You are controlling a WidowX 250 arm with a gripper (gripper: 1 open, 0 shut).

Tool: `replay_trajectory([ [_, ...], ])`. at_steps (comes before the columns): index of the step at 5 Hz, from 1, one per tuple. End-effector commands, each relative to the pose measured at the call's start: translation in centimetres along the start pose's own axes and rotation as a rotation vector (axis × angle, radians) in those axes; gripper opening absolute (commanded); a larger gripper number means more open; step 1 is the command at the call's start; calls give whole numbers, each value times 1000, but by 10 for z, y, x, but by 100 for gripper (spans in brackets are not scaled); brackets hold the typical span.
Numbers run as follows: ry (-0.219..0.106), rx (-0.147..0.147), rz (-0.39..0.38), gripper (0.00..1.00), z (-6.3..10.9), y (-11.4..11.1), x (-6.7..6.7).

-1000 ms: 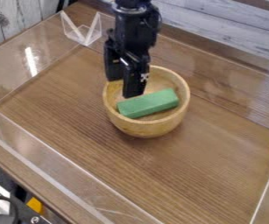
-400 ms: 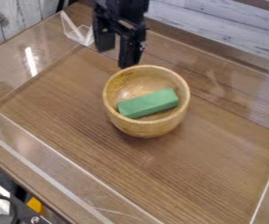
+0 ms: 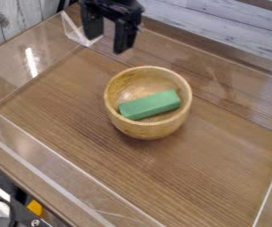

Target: Put the green block in the brown bowl

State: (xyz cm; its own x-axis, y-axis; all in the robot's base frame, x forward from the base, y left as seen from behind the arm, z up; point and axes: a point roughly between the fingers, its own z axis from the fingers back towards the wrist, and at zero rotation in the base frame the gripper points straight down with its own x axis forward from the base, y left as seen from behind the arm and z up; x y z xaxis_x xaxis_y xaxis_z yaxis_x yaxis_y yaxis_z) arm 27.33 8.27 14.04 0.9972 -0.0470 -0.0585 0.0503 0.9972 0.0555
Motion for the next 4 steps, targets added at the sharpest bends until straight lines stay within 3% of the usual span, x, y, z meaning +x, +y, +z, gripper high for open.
replay_trajectory([
  [1,-91,34,48,100,27,16,2],
  [4,-100,34,76,100,15,33,28],
])
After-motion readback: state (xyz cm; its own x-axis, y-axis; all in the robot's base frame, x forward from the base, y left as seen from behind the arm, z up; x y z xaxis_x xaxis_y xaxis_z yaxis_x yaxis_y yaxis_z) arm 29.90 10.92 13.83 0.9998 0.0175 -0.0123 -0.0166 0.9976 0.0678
